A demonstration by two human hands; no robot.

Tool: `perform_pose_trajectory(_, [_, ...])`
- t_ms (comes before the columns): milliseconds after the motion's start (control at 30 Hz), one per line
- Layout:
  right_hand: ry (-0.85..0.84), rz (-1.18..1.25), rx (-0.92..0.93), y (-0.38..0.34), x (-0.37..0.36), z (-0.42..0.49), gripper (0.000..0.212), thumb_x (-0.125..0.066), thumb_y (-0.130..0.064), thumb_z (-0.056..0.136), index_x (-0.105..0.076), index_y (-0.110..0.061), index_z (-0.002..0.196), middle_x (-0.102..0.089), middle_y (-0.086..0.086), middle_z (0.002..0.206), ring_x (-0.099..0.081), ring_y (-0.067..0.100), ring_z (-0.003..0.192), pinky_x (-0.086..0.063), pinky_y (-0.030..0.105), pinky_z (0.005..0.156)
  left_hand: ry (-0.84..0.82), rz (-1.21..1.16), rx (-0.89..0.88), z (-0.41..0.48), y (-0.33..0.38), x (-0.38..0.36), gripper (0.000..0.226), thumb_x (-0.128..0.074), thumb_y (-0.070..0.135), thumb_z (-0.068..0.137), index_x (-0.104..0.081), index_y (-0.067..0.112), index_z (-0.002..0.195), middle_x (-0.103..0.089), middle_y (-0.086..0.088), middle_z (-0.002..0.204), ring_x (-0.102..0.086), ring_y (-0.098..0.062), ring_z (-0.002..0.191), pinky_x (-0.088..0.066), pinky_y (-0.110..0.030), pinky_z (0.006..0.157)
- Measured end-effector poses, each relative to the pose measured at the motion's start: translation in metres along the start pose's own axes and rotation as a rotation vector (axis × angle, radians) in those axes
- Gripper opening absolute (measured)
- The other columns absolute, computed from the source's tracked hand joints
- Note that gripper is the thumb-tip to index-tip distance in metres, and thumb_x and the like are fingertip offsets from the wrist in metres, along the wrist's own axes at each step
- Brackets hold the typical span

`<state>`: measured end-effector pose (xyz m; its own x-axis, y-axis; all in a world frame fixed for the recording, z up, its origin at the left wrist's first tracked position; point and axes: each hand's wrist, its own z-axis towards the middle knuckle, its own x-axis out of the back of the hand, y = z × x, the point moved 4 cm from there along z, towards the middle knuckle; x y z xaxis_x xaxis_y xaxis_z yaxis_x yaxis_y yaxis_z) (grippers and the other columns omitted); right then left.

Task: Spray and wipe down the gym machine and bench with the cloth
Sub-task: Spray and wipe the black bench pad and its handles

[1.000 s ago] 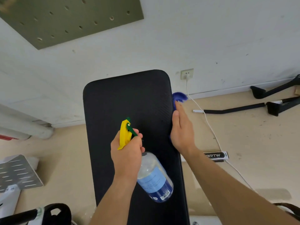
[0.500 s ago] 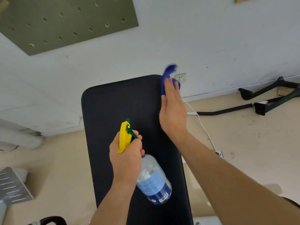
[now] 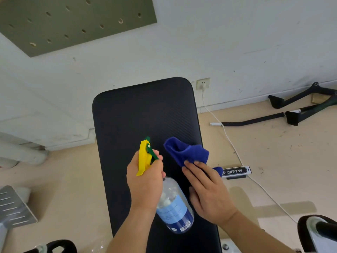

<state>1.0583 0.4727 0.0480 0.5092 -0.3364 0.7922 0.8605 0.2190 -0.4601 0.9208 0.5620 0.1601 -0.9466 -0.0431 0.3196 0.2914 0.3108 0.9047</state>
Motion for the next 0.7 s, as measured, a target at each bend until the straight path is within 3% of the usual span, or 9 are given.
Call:
perform_pose_trajectory(100, [-0.078, -0.066, 0.093, 0.009, 0.014, 0.003, 0.077, -0.063, -0.021, 0.074, -0.046, -0.010, 0.148, -0.046, 0.013, 0.147, -0.051, 0.037, 0.127, -0.043, 0.050, 0.105, -0.025, 0.008, 0.003, -0.004, -0.003, -0.003, 0.026, -0.060, -0.007, 0.086, -0.071, 0.015, 0.091, -0.072, -0.008, 0.082, -0.061, -0.003, 0.055, -0.052, -0.015, 0.053])
perform_pose_trajectory(167, [-0.066, -0.184, 0.115, 0.024, 0.023, 0.010, 0.079, -0.065, -0.030, 0.074, -0.045, -0.014, 0.149, -0.043, 0.017, 0.142, -0.052, 0.039, 0.121, -0.045, 0.051, 0.102, -0.033, 0.016, -0.001, -0.003, -0.004, -0.005, 0.026, -0.060, -0.007, 0.086, -0.071, 0.016, 0.092, -0.072, -0.006, 0.081, -0.062, -0.003, 0.055, -0.052, -0.015, 0.053])
perform_pose_trajectory(233, [-0.070, -0.287, 0.146, 0.038, 0.027, 0.019, 0.075, -0.065, -0.043, 0.079, -0.048, -0.021, 0.149, -0.039, 0.020, 0.148, -0.047, 0.042, 0.129, -0.041, 0.055, 0.106, -0.034, 0.018, 0.001, -0.002, -0.004, -0.007, 0.027, -0.061, -0.006, 0.086, -0.071, 0.018, 0.092, -0.072, -0.004, 0.080, -0.062, -0.003, 0.056, -0.053, -0.019, 0.055])
perform_pose_trajectory(333, [-0.172, -0.338, 0.183, 0.049, 0.021, 0.032, 0.078, -0.060, -0.054, 0.086, -0.036, -0.026, 0.154, -0.021, 0.028, 0.160, -0.024, 0.048, 0.146, -0.029, 0.062, 0.115, -0.034, 0.013, 0.002, -0.001, -0.003, -0.009, 0.029, -0.059, -0.007, 0.085, -0.072, 0.019, 0.092, -0.072, -0.002, 0.081, -0.062, -0.001, 0.056, -0.053, -0.018, 0.054])
perform_pose_trajectory(400, [-0.171, -0.306, 0.128, 0.050, 0.017, 0.048, 0.079, -0.060, -0.047, 0.087, -0.031, -0.022, 0.156, -0.014, 0.031, 0.161, -0.018, 0.050, 0.148, -0.033, 0.060, 0.114, -0.036, -0.005, 0.004, 0.000, 0.000, -0.009, 0.032, -0.058, -0.008, 0.084, -0.072, 0.019, 0.092, -0.072, -0.002, 0.082, -0.062, -0.001, 0.056, -0.053, -0.018, 0.054])
perform_pose_trajectory(533, [0.034, -0.171, -0.089, 0.056, 0.029, 0.108, 0.067, -0.051, -0.033, 0.087, -0.040, -0.013, 0.150, -0.024, 0.032, 0.157, -0.038, 0.050, 0.138, -0.053, 0.050, 0.096, -0.052, -0.039, -0.013, 0.005, 0.009, -0.009, 0.033, -0.058, -0.009, 0.084, -0.073, 0.020, 0.091, -0.071, -0.004, 0.083, -0.059, -0.003, 0.054, -0.053, -0.017, 0.054])
perform_pose_trajectory(700, [0.176, 0.056, -0.363, 0.069, 0.044, 0.193, 0.058, -0.049, -0.031, 0.101, -0.031, -0.030, 0.155, -0.011, 0.013, 0.165, -0.030, 0.034, 0.146, -0.051, 0.048, 0.101, -0.108, -0.044, -0.087, 0.011, 0.026, -0.009, 0.040, -0.057, -0.011, 0.084, -0.074, 0.024, 0.091, -0.074, 0.001, 0.089, -0.058, -0.002, 0.057, -0.052, -0.016, 0.055])
